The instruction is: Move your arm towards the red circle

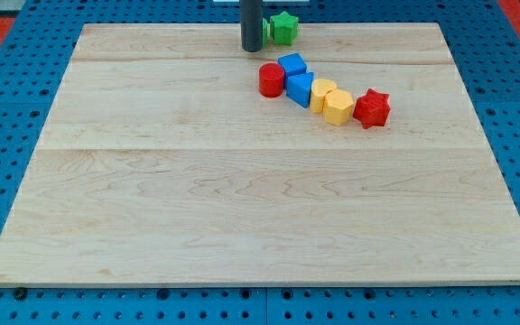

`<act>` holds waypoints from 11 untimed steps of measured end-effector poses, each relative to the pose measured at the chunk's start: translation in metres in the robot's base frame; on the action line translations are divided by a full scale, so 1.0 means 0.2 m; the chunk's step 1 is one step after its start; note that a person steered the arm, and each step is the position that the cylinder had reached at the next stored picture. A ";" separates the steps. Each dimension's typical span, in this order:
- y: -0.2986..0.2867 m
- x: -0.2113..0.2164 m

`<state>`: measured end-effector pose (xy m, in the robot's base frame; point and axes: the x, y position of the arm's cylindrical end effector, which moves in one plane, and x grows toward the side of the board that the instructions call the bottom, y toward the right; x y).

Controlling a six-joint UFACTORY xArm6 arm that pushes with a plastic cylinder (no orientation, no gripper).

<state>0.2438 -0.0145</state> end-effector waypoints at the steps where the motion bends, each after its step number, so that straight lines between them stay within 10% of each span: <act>1: 0.00 0.01; 11: -0.17 0.31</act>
